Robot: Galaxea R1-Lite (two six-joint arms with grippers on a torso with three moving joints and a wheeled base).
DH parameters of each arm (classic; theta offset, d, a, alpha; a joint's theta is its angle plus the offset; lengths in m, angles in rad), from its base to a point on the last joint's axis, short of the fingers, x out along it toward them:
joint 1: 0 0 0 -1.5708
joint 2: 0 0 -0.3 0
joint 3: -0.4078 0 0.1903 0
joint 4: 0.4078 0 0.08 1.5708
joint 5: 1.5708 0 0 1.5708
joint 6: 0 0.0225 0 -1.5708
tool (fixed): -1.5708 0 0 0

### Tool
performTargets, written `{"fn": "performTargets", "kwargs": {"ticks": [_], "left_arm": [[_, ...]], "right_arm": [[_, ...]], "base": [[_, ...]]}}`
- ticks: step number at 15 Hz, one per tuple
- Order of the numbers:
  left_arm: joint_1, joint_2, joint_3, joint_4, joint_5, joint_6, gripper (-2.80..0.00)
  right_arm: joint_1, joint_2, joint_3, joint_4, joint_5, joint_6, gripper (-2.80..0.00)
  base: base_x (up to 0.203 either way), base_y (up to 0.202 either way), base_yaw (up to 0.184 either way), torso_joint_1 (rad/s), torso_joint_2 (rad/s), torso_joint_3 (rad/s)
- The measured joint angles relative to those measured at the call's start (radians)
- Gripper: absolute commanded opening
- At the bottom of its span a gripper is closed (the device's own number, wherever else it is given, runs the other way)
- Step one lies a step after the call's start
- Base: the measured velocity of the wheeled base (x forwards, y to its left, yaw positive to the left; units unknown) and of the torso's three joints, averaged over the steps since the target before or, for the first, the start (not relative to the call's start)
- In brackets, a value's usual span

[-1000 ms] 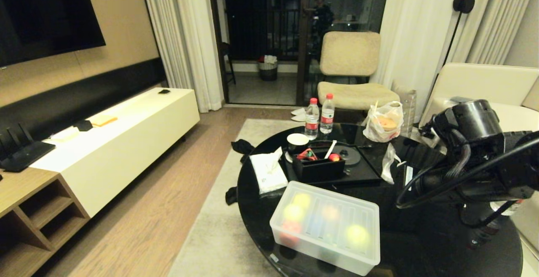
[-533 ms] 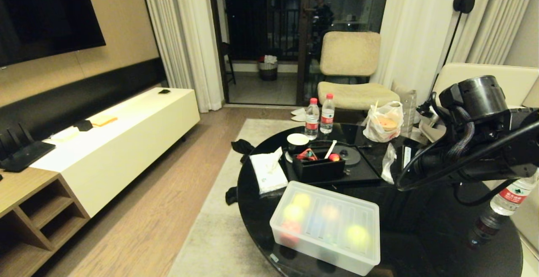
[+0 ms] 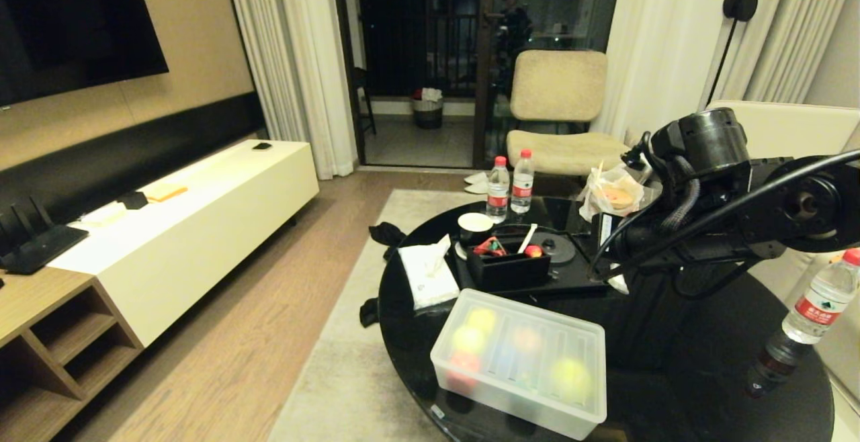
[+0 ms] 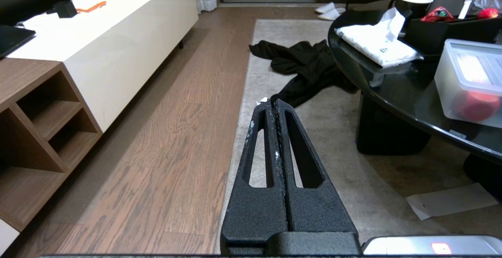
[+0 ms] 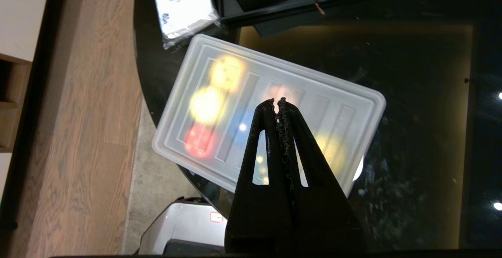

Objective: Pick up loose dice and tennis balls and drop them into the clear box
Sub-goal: Close the lid

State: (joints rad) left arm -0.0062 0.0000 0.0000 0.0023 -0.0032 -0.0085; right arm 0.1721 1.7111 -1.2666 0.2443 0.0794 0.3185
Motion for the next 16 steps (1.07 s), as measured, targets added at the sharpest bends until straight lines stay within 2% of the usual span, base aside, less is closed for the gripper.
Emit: {"fn": "performTargets", "kwargs": {"ticks": [9,13,16], "left_arm": [[0.0,0.0,0.0,0.0,0.0,0.0,-2.8],[0.0,0.0,0.0,0.0,0.0,0.0,-2.8],[0.0,0.0,0.0,0.0,0.0,0.0,-2.8]], "right_arm": [[0.07,0.108,-0.059,-0.024,-0.015,-0.002,-2.8],[0.115,0.181,-0.073,-0.025,-0.066,-0.001,-2.8],[0.125,0.233,-0.071,-0.025,-0.074,0.0,-2.8]], "base": [[0.0,0.0,0.0,0.0,0.0,0.0],[0.0,0.0,0.0,0.0,0.0,0.0],[0.0,0.0,0.0,0.0,0.0,0.0]]}}
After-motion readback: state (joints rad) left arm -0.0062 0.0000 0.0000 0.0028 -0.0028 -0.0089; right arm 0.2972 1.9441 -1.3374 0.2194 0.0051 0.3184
